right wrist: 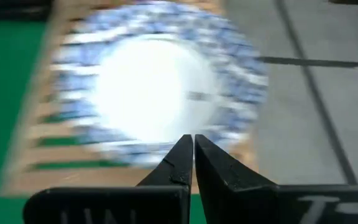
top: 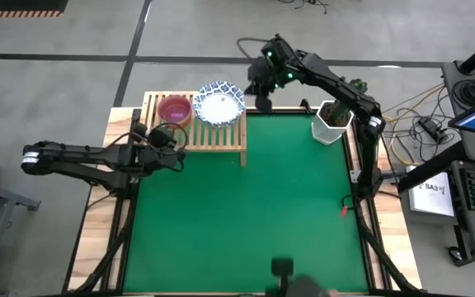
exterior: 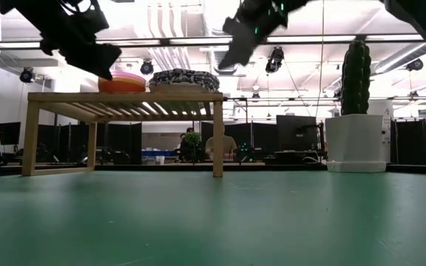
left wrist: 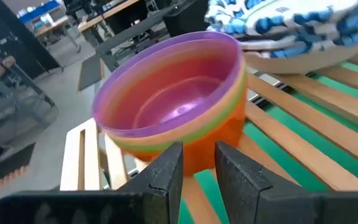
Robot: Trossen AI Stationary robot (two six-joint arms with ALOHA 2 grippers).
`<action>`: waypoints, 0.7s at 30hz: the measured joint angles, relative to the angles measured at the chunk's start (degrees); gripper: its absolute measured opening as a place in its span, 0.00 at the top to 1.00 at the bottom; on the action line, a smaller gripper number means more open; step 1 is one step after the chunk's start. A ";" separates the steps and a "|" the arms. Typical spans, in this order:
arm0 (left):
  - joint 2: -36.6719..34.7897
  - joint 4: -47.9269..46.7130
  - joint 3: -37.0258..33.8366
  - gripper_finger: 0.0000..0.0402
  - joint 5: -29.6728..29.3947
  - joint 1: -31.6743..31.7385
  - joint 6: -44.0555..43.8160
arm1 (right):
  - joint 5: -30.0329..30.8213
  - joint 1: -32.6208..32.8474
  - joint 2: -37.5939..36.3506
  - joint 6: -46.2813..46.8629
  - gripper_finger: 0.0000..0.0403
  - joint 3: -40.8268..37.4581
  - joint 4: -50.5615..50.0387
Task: Place and stack bowls onto a shelf
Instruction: Adjust the bowls on the shelf
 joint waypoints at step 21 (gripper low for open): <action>-4.82 -1.08 4.72 0.81 4.14 -11.50 -2.01 | -6.39 -2.58 7.05 5.51 0.98 -10.46 25.45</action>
